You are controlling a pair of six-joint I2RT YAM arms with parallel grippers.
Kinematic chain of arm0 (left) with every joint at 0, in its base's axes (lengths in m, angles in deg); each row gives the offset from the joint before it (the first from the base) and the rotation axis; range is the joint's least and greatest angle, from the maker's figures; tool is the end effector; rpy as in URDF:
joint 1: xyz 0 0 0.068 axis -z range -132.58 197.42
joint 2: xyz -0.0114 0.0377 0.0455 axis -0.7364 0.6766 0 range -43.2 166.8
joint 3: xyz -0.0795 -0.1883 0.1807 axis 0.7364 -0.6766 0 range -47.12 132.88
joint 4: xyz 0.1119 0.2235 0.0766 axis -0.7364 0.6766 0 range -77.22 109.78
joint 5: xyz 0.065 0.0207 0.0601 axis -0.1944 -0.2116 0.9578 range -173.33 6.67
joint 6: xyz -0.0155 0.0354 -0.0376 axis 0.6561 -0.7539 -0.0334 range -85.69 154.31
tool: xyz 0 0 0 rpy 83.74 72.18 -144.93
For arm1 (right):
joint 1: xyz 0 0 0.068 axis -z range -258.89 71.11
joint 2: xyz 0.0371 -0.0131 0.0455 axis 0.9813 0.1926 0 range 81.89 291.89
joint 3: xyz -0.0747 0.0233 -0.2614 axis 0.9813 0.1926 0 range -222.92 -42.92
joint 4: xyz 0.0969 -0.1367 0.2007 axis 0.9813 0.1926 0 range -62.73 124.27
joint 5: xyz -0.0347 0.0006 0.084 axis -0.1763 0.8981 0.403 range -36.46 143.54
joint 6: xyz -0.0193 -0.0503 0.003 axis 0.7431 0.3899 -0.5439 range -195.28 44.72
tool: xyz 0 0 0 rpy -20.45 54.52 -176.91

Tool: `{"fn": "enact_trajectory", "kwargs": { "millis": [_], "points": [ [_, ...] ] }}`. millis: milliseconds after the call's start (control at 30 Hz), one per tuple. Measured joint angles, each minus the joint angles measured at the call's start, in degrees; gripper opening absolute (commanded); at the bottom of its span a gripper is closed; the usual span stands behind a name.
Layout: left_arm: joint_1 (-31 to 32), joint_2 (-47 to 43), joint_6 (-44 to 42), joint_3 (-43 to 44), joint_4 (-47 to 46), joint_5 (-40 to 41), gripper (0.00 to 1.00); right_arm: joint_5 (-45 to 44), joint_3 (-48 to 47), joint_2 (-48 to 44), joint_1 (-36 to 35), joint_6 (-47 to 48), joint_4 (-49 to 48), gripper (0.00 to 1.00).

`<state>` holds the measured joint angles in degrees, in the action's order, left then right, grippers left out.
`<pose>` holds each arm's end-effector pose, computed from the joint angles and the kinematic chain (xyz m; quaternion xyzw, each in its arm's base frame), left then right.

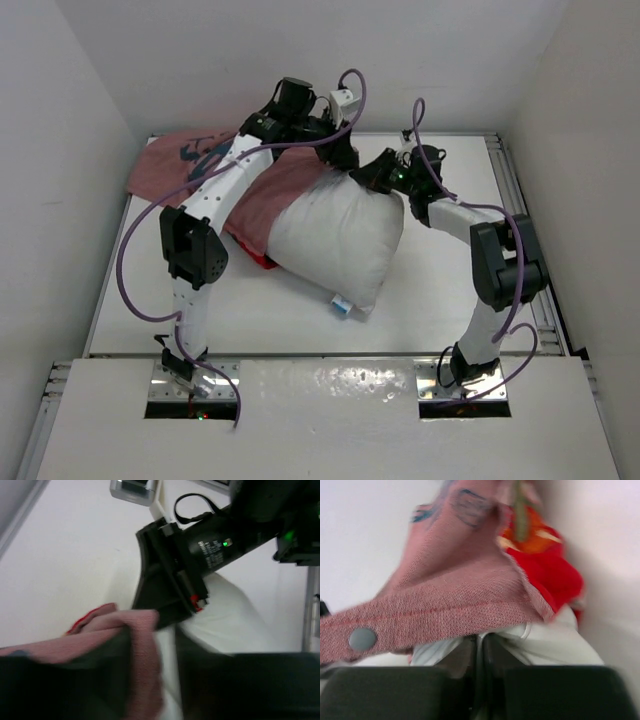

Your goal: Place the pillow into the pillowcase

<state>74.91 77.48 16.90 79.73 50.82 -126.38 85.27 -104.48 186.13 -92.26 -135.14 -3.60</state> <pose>0.4118 -0.2416 0.3738 0.4753 0.6834 -0.3591 0.4220 0.3924 0.1123 0.2260 0.1363 0.7539 0.5321 0.3603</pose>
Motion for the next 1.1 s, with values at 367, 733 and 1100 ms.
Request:
{"fn": "enact_trajectory", "kwargs": {
  "millis": [367, 733, 1100],
  "points": [
    [0.31, -2.89, -9.51, -4.96, 6.82, 12.26, 0.75, -14.34, -11.52, -1.11, 1.62, 22.88, 29.57, 0.99],
    [-1.36, -30.05, -15.93, -39.45, 5.46, 29.11, 0.68, -16.00, -12.57, -6.91, -3.21, 41.48, 40.54, 0.99],
    [-2.49, -29.59, -15.72, -58.14, -6.88, 42.53, 0.79, -17.11, -12.24, -7.02, -15.17, 50.27, 40.46, 0.99]
  ]
}}
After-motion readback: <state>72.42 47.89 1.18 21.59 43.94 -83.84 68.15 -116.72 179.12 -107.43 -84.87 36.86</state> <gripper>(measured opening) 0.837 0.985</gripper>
